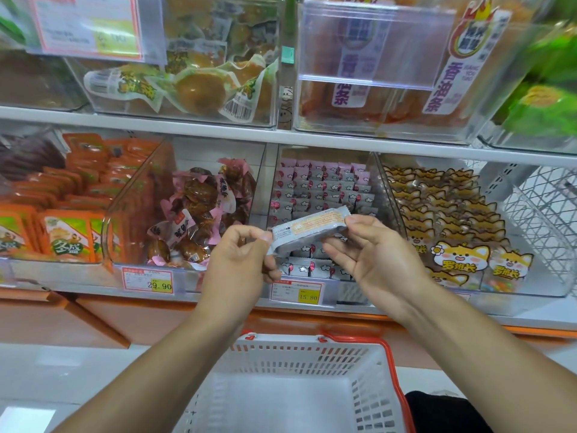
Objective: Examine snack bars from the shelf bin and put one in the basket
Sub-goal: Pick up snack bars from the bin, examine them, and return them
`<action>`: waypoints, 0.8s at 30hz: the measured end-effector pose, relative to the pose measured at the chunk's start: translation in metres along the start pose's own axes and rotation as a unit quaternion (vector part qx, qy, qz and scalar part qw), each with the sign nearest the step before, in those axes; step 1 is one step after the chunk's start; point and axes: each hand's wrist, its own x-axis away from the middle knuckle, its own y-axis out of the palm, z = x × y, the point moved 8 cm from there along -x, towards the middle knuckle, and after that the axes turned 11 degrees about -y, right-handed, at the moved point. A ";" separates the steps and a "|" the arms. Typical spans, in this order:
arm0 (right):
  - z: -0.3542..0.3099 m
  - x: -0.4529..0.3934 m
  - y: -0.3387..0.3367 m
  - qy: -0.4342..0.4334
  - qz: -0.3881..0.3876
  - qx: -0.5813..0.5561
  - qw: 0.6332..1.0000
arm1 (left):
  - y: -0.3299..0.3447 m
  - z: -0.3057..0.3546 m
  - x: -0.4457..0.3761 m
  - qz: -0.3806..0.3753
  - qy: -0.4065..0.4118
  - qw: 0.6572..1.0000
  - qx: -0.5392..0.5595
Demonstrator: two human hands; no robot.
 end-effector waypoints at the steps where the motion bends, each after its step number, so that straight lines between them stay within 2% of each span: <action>1: -0.001 0.000 0.001 -0.001 -0.010 0.005 1.000 | -0.001 0.000 0.000 -0.004 -0.004 1.000 0.015; 7: -0.007 0.005 0.012 -0.030 -0.107 0.088 0.990 | -0.004 0.000 0.000 -0.019 -0.032 0.998 0.058; 10: -0.010 0.005 0.014 -0.040 -0.093 0.059 0.993 | -0.001 0.003 0.001 -0.043 -0.031 0.994 0.097; 14: -0.012 0.002 0.009 -0.049 -0.058 0.042 0.996 | 0.001 0.008 0.005 -0.064 -0.002 0.995 0.072; 20: -0.013 -0.003 0.004 -0.046 -0.042 0.016 0.998 | -0.007 0.004 0.004 -0.026 0.009 1.000 -0.002; 24: -0.012 -0.006 -0.003 -0.037 -0.018 -0.018 0.999 | -0.006 0.002 0.003 -0.020 -0.003 1.000 -0.014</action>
